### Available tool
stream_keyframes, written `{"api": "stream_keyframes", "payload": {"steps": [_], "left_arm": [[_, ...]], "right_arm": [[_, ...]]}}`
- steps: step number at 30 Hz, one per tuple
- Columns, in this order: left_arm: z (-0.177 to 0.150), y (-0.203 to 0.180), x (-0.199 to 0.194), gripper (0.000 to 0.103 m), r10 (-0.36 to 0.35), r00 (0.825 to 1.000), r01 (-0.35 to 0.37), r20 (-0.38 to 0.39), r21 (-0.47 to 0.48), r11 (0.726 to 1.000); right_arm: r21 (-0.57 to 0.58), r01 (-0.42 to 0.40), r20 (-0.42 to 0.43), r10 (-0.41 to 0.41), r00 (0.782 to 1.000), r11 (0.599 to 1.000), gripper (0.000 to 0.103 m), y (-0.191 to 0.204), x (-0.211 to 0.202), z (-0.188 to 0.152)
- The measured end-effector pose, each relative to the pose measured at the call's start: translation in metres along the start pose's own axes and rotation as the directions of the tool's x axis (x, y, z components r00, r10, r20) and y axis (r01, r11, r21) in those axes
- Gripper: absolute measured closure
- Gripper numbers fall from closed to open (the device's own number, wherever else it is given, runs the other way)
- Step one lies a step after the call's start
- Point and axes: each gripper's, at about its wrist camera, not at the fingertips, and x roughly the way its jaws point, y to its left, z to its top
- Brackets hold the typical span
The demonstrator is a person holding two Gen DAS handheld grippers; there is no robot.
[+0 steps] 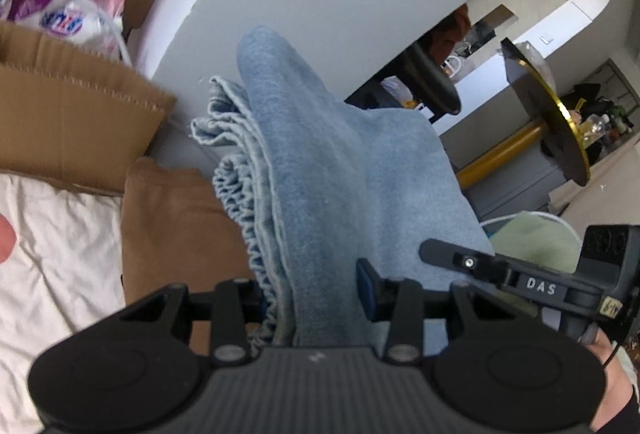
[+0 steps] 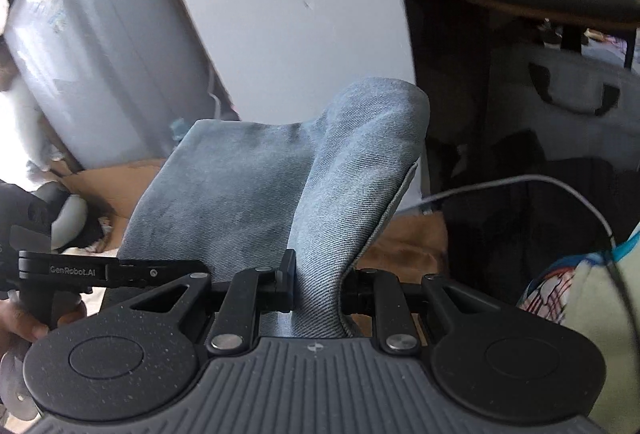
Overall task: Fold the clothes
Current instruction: 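Carry the held jeans stack with both tools toward the cardboard edge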
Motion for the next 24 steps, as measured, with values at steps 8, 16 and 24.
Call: {"api": "stream_keyframes", "payload": {"steps": [8, 16, 24], "left_arm": [[-0.018, 0.032, 0.039, 0.061, -0.002, 1.0, 0.003, 0.019, -0.029, 1.0], [-0.021, 0.065, 0.049, 0.061, -0.003, 1.0, 0.002, -0.003, -0.072, 0.997], [-0.034, 0.093, 0.071, 0.056, 0.012, 0.998, -0.019, -0.056, -0.126, 0.992]], "right_arm": [[-0.001, 0.031, 0.012, -0.031, 0.999, 1.0, 0.083, -0.026, 0.049, -0.022], [0.01, 0.013, -0.001, -0.013, 1.0, 1.0, 0.083, -0.028, 0.08, -0.026], [0.029, 0.04, -0.045, -0.039, 0.998, 0.999, 0.083, -0.036, 0.113, -0.047]]}}
